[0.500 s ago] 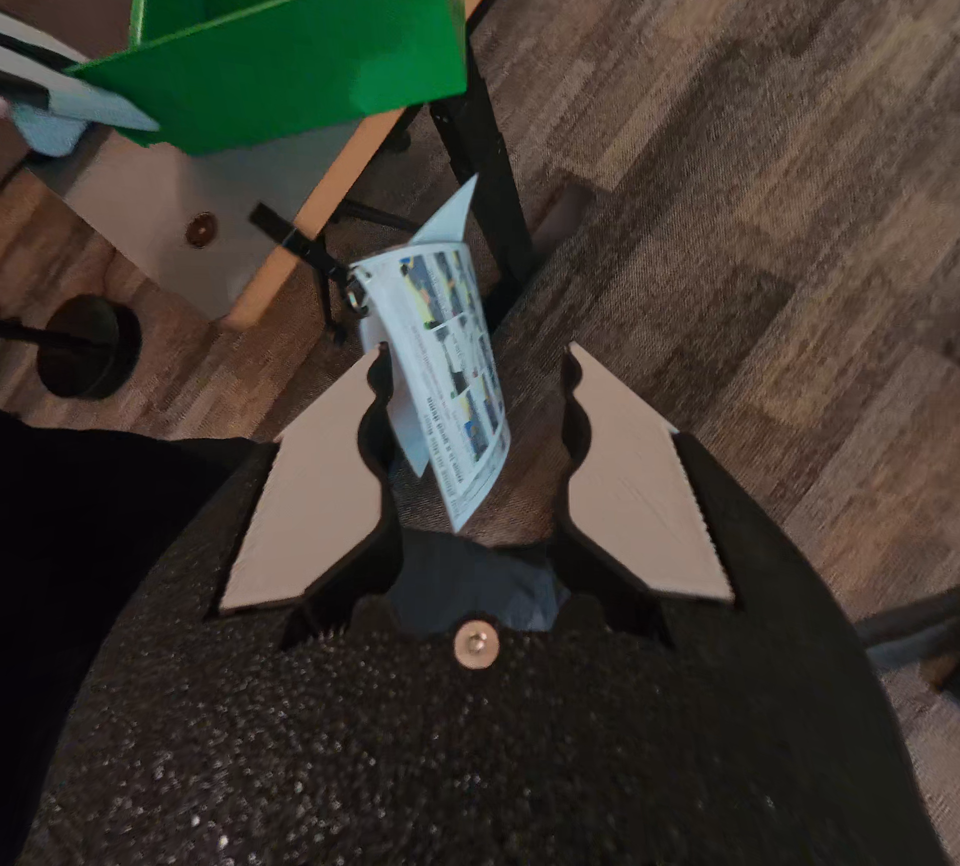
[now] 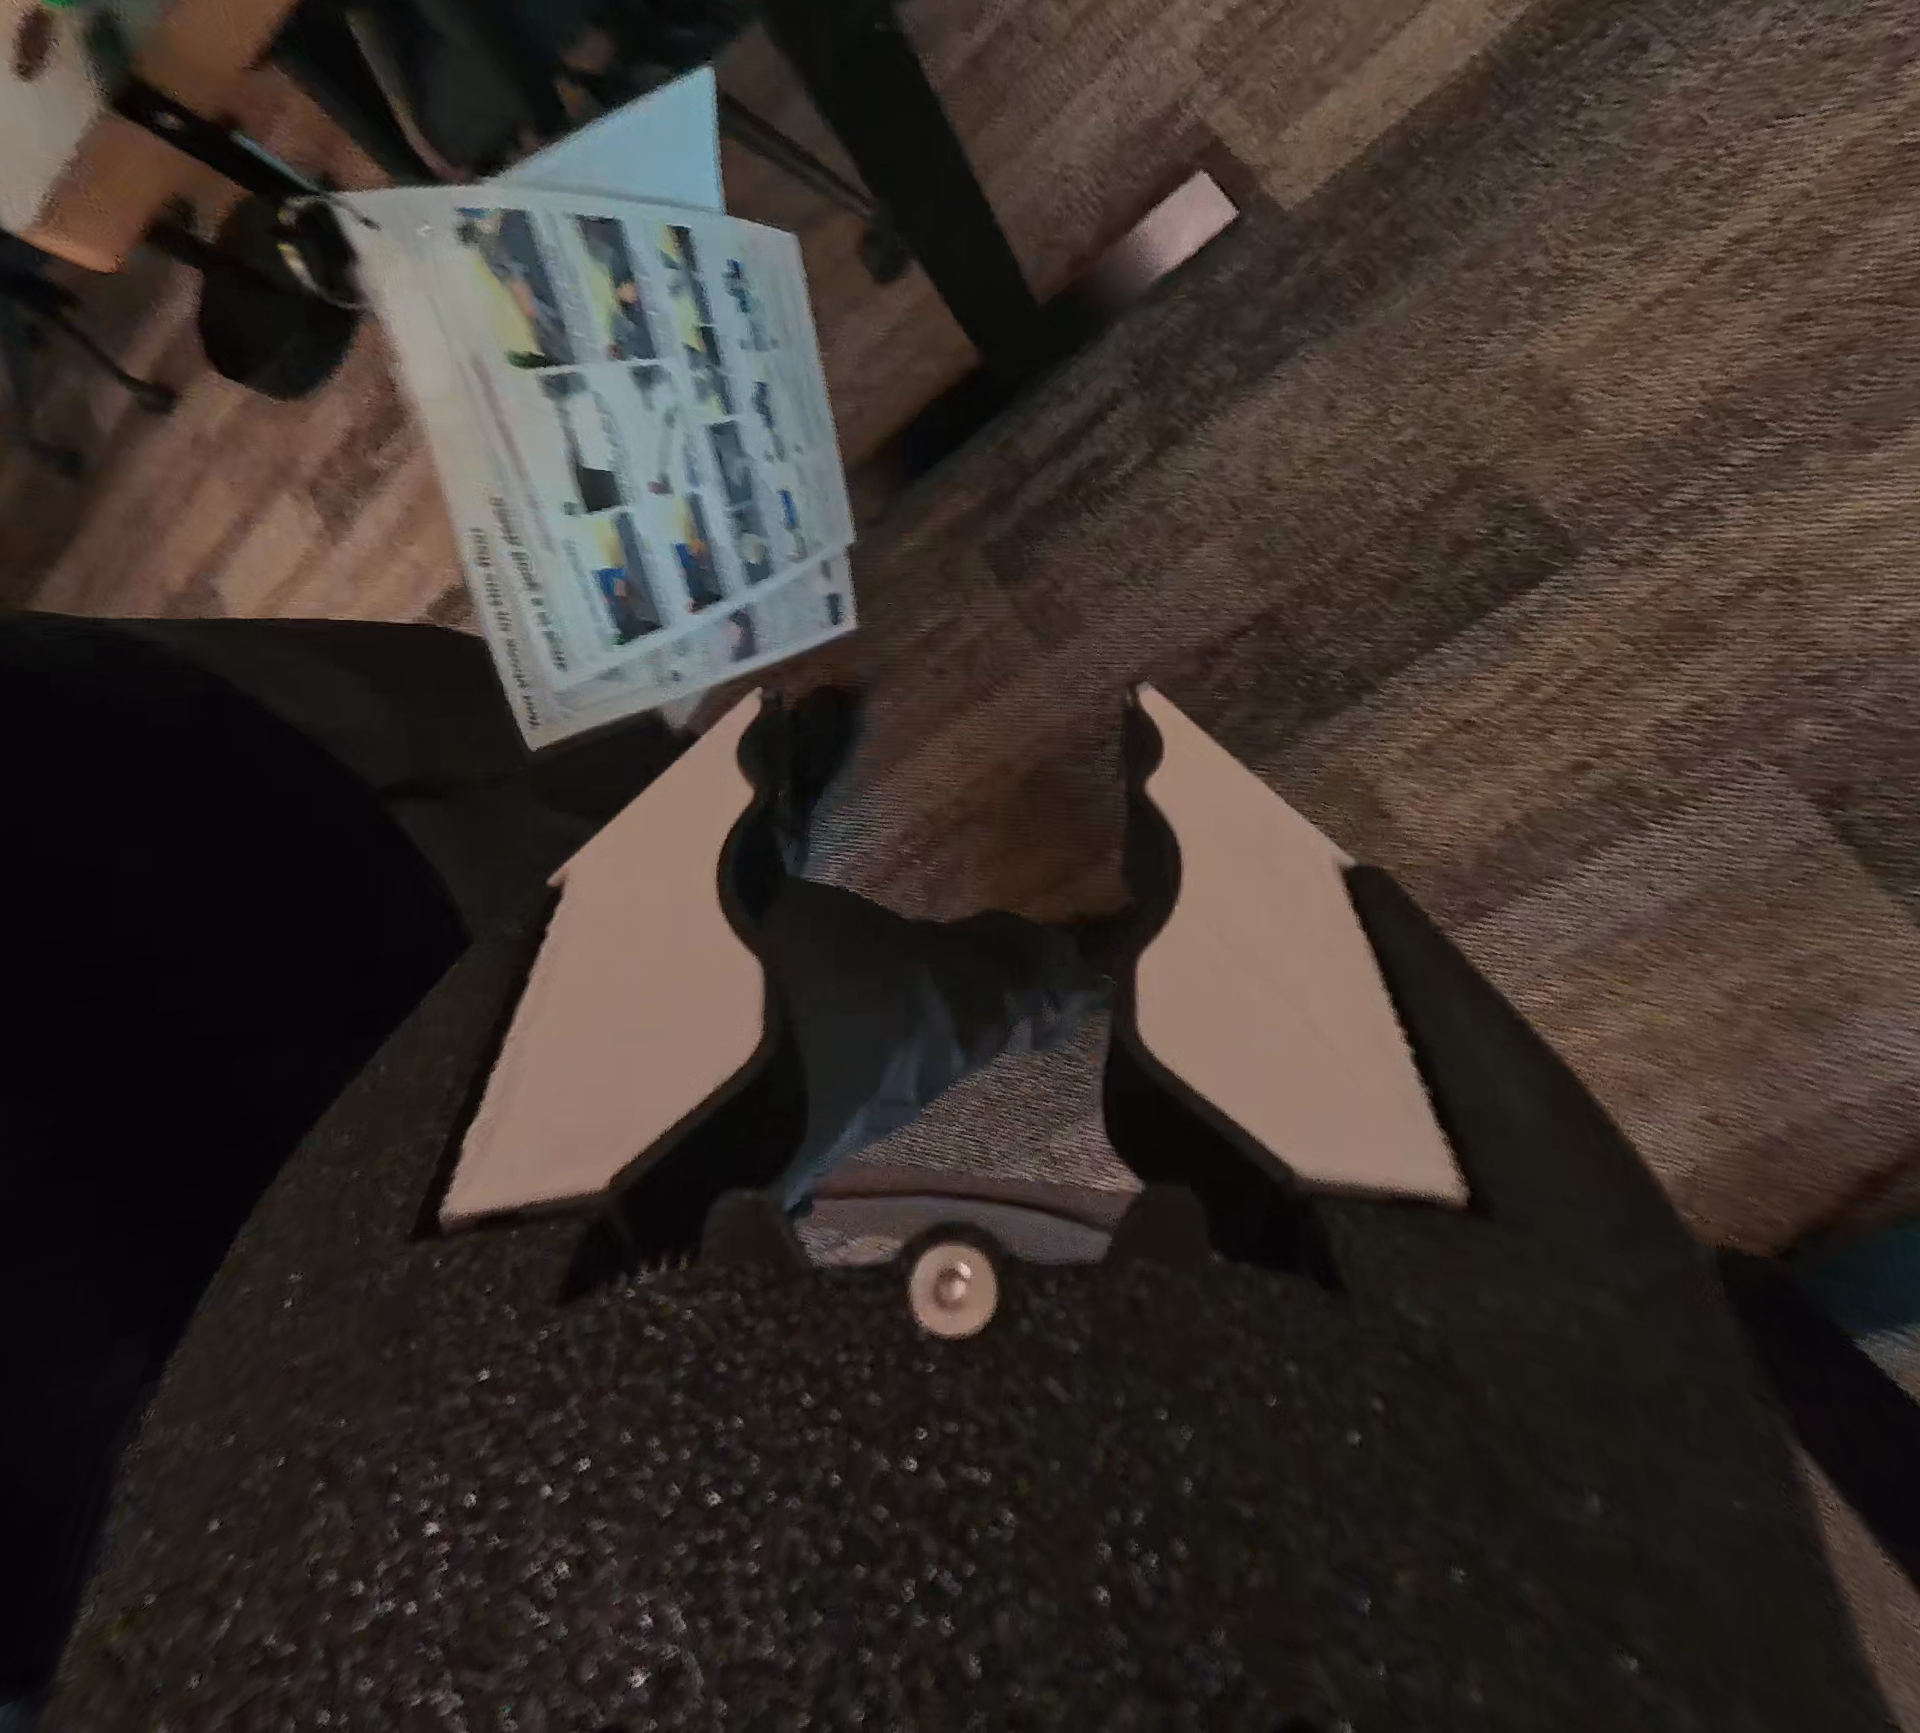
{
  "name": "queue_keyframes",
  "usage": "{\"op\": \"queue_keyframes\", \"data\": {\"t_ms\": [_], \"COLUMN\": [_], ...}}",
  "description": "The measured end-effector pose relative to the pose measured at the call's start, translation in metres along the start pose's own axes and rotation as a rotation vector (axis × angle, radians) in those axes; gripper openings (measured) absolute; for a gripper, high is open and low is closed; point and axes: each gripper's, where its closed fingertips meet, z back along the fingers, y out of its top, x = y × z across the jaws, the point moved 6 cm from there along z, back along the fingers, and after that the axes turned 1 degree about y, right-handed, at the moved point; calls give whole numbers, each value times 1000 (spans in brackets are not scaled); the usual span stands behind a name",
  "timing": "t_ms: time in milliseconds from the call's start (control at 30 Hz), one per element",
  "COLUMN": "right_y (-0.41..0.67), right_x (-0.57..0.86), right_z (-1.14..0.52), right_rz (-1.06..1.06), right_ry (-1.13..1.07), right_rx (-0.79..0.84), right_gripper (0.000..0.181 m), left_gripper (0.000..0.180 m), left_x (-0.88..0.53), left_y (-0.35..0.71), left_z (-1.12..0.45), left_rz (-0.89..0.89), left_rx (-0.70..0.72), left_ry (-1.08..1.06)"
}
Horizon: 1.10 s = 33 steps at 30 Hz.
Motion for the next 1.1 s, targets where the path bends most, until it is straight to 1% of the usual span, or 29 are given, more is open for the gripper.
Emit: {"op": "queue_keyframes", "data": {"t_ms": [67, 133, 200, 233, 267, 300, 400, 467, 533, 600, 667, 700, 733, 800, 867, 967, 1100], "right_y": [12, 34, 62, 78, 94, 111, 160, 193, 228, 266, 313, 343, 376, 444, 510, 595, 692], "right_x": [31, 54, 69, 75, 80, 83, 91, 101, 115, 132, 146, 147, 143, 135, 121, 92, 44], "right_z": [12, 17, 14, 10, 5, -2, -26, -44, -63, -84, -110, -122, -135, -167, -207, -278, -386], "right_rz": [-9, -24, -23, -16, -8, -1, 40, 101, 159, 185, 163, 151, 162, 255, 379, 555, 779], "right_ry": [-7, 7, 35, 48, 64, 84, 143, 138, 117, 99, 82, 105, 141, 181, 231, 346, 516], "right_rx": [16, 49, 73, 84, 91, 93, 66, 27, -3, -24, -57, -49, -26, -14, -21, -60, -140], "right_gripper": [64, 63, 63, 63, 63, 64, 66, 67, 67, 67, 68, 71, 71, 69, 71, 70, 70], "left_gripper": [0, 8, 24, 37, 56, 64, 75, 75, 70, 70, 70, 71, 70, 62, 63, 61, 59], "left_x": [8, 9, 7, 5, 2, -2, -17, -33, -52, -73, -80, -77, -72, -63, -56, -56, -75], "left_y": [14, 30, 47, 56, 66, 76, 113, 151, 198, 253, 307, 331, 351, 379, 395, 408, 411], "left_z": [3, 4, 6, 8, 11, 16, 39, 62, 83, 97, 112, 122, 132, 140, 135, 116, 90], "left_rz": [37, 34, 38, 48, 65, 81, 96, 89, 67, 68, 107, 127, 138, 152, 170, 235, 421], "left_rx": [-23, -18, -5, 14, 42, 75, 210, 327, 441, 536, 609, 652, 707, 777, 795, 773, 690], "left_ry": [-19, -13, -27, -39, -47, -60, -54, -17, 15, -18, -188, -305, -401, -466, -470, -446, -382]}}
